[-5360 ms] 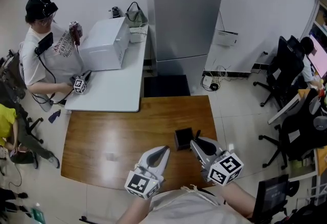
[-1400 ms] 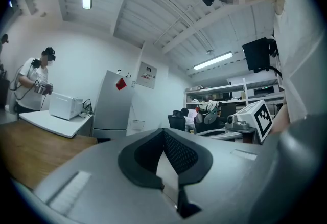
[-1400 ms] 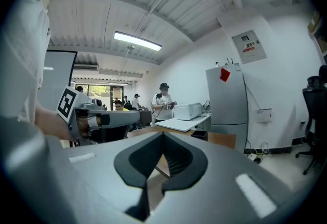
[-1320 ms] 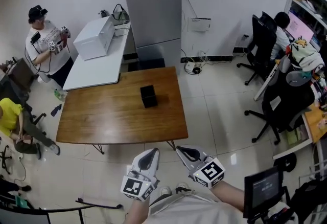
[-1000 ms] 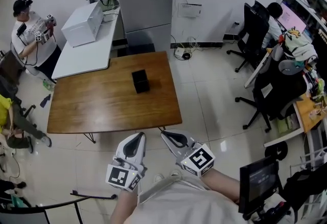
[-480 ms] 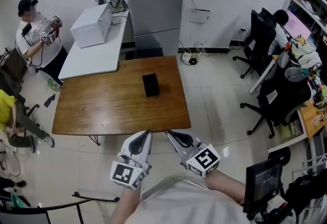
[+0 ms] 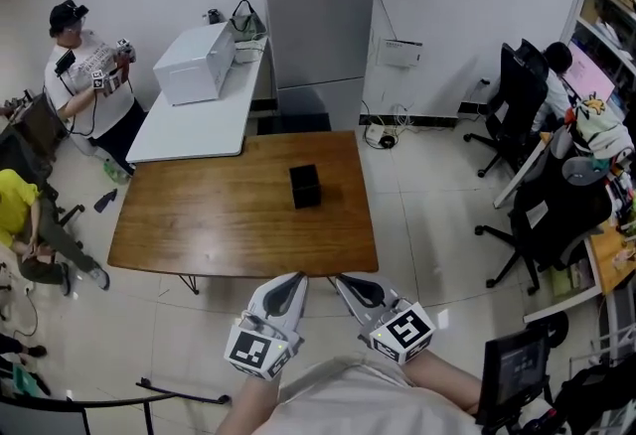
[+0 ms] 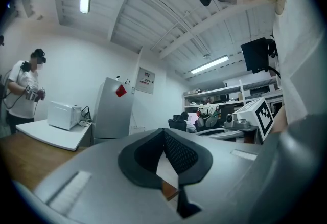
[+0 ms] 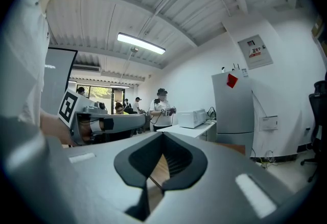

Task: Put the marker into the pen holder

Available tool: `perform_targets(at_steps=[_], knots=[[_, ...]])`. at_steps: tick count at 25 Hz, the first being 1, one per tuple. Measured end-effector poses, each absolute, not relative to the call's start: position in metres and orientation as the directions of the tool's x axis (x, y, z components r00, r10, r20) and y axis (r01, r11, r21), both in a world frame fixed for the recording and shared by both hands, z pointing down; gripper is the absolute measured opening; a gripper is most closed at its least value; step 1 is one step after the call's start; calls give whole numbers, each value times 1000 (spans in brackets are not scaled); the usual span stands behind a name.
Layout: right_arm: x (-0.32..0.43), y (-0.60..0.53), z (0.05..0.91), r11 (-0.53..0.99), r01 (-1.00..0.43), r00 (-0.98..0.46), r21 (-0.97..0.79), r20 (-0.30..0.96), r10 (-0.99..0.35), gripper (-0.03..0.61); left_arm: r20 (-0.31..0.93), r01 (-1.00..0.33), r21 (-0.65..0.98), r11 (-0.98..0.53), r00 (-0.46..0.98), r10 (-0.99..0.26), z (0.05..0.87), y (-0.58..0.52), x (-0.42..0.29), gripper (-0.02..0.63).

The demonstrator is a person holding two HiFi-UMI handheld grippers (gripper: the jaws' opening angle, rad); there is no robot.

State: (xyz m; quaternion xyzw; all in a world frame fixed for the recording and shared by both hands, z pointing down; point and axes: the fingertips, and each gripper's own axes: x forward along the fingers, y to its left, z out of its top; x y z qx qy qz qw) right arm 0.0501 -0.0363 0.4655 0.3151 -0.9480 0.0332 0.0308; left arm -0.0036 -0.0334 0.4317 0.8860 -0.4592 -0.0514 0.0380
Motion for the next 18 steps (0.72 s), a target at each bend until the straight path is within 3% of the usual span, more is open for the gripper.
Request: perform_targets(at_steps=[18], knots=[[54,-46,474,804,-594,-801,-29,112,-588,2,-49,-807,126,-577,576,-816,435,-44,2,16]])
